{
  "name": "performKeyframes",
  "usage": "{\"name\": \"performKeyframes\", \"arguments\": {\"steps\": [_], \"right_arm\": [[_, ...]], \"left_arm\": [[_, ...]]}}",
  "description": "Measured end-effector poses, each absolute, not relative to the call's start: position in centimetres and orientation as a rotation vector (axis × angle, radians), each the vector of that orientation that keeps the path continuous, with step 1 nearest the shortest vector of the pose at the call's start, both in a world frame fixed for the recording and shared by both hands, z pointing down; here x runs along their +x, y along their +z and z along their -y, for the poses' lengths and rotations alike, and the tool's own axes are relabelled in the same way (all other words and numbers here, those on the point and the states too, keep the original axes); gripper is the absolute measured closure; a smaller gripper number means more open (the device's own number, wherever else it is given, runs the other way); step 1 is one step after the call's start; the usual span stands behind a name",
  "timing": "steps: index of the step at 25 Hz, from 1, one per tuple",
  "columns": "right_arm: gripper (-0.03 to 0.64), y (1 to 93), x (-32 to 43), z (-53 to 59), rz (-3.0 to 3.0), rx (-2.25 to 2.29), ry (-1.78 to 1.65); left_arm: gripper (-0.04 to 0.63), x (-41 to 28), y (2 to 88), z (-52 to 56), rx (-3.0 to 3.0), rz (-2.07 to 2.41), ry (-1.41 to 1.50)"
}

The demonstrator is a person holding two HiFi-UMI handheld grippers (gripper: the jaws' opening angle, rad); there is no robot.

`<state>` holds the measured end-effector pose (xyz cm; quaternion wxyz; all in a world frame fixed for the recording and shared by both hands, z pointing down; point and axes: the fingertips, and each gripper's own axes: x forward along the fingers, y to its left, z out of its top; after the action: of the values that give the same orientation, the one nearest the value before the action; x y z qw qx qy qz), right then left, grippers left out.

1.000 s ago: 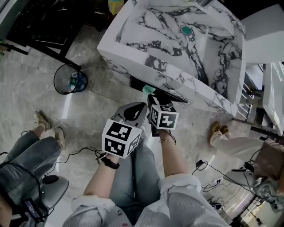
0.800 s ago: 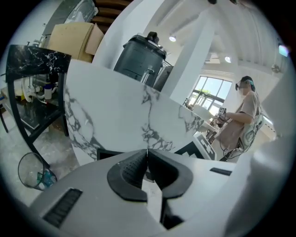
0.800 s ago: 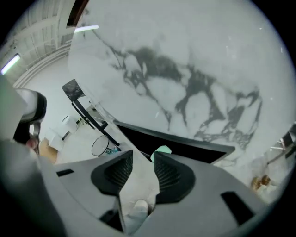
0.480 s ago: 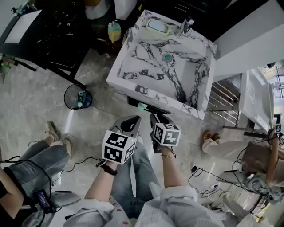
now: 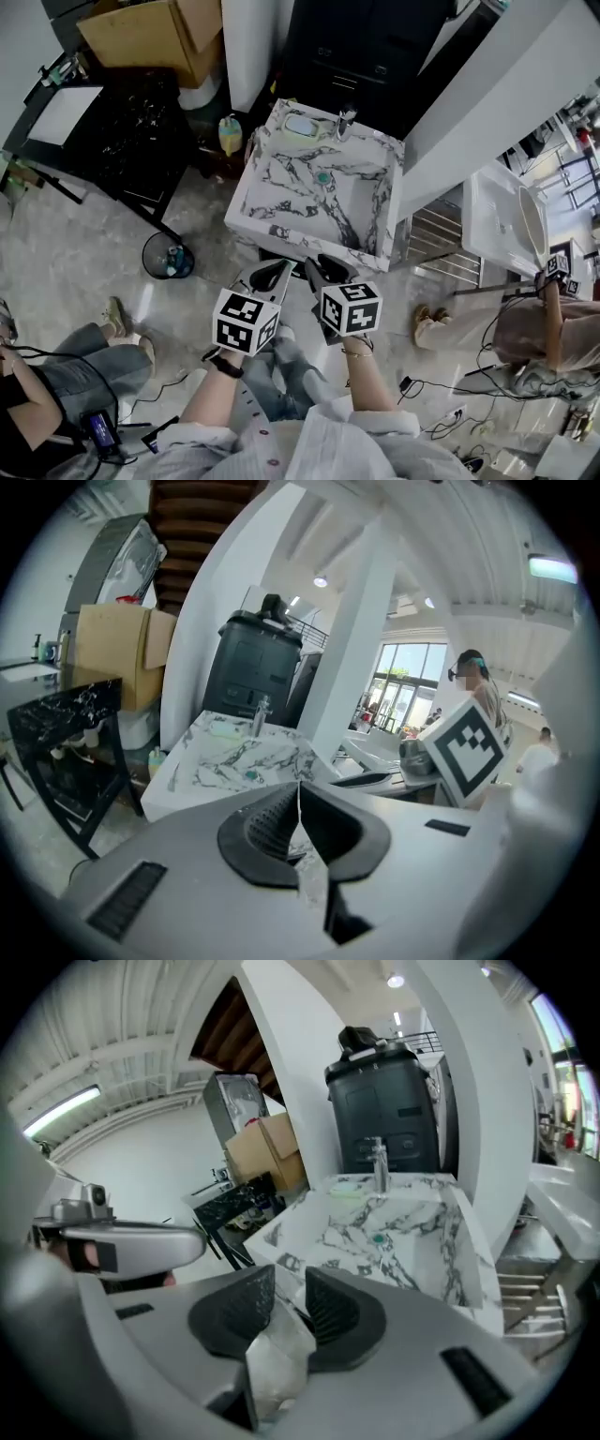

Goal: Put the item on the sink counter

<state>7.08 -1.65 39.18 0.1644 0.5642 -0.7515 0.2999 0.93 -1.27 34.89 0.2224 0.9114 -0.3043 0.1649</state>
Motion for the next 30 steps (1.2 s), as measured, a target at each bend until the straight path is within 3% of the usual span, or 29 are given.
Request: {"name": "performKeyframes", "arguments": {"steps": [14, 30], "right_arm": [[0.601, 22.4, 3.2, -1.6, 2.591, 1.493, 0.501], [0.607, 20.1, 1.8, -3.5, 2.665, 1.369, 0.372]], "left_arm": [[0.575, 1.4, 22.7, -1.8, 2.756, 0.762, 0.219], [0.575, 0.0, 20.6, -3.3, 2.731, 0.813, 0.116]]}}
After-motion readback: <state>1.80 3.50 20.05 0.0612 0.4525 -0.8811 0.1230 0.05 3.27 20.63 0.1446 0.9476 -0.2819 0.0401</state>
